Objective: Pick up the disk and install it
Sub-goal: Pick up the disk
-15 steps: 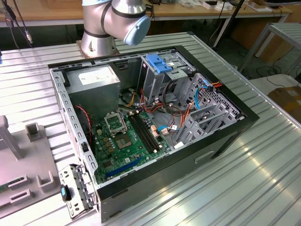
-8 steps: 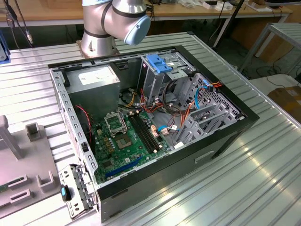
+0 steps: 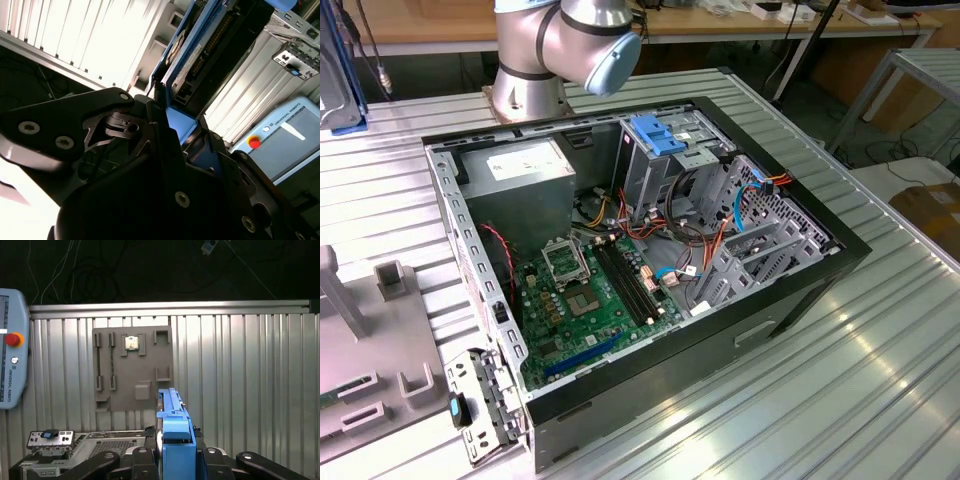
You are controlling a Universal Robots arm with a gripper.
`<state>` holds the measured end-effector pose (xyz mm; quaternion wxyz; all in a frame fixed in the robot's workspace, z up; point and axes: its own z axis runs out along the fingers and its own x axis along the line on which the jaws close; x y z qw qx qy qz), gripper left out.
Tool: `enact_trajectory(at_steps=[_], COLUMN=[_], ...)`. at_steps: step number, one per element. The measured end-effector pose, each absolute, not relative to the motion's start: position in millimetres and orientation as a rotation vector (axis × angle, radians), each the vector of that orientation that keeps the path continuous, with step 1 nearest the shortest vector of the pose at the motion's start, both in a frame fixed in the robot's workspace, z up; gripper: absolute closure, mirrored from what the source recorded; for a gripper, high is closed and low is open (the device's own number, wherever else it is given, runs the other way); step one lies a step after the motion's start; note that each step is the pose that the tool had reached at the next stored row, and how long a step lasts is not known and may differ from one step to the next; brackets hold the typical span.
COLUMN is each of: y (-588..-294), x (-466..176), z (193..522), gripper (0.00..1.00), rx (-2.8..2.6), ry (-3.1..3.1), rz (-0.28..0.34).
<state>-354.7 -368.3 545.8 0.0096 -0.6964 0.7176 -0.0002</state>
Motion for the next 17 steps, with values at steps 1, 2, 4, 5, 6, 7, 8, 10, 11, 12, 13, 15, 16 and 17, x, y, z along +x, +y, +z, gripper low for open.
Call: enact_trajectory(at_steps=[1,2,4,5,6,7,8,10,11,12,13,15,16,17], y=[-368,-368,-368,-368,-368,-368,-368,-369,-369,-369,-369,-369,-369,-369], x=[-350,-346,-337,-333,-328,-325,-323,-316,-311,-305,-299,-282,-275,-262], z=[546,546,545,545,545,545,545,545,545,545,545,544,544,544], gripper=[0.63,0.63,0.63,0.63,0.63,0.63,0.63,0.63,0.63,0.63,0.63,0.63,0.63,0.63], rx=[-2.175,-2.175,-2.175,-2.174,-2.175,-2.176,-2.186,-2.223,-2.223,-2.223,-2.223,-2.223,-2.223,-2.223], ry=[2.241,2.241,2.241,2.241,2.241,2.239,2.23,2.193,2.193,2.193,2.193,2.193,2.193,2.193], rz=[-0.001,-0.001,-0.001,-0.001,0.0,0.0,0.0,0.0,0.0,0.0,0.0,0.0,0.0,0.0])
